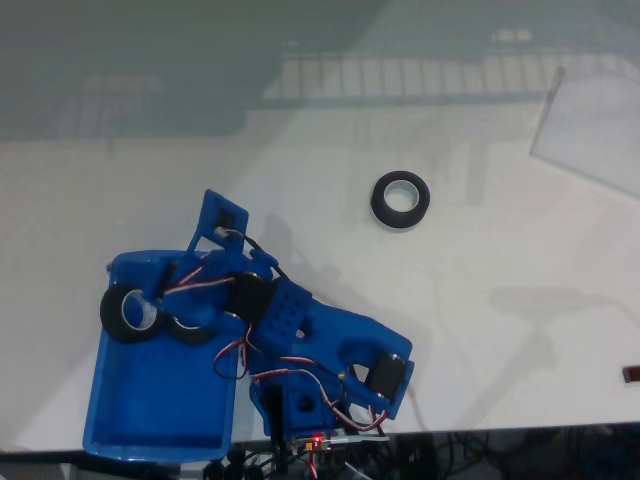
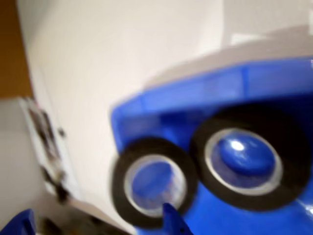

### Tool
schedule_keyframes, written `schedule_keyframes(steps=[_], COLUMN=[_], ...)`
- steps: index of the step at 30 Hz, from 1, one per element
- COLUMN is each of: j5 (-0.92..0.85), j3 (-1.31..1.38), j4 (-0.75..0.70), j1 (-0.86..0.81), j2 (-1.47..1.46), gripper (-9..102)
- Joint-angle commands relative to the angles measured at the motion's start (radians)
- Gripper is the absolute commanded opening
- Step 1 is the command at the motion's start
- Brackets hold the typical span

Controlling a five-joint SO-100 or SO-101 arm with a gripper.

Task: Grasp all tape and put them in the bin.

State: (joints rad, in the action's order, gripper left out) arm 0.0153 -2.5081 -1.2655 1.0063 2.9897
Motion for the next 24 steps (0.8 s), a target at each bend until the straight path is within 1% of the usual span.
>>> schedule_keyframes(steps=[1,4,7,10,13,17,21,24], j5=[0.046,0.132,0.258,0.379,0.463,0.523,0.543,0.558], j3=[0.005,0.003,-0.002,0.008,0.041,0.061,0.1,0.147], j4=[0.118,0.291,0.479,0.568,0.566,0.591,0.578,0.5], j1=[-0.167,-0.43,-0.709,-0.94,-1.111,-1.264,-1.333,-1.362], j2=[-0.029,-0.114,-0.222,-0.314,-0.416,-0.568,-0.689,-0.742], gripper=[35,36,34,33,33,34,34,34])
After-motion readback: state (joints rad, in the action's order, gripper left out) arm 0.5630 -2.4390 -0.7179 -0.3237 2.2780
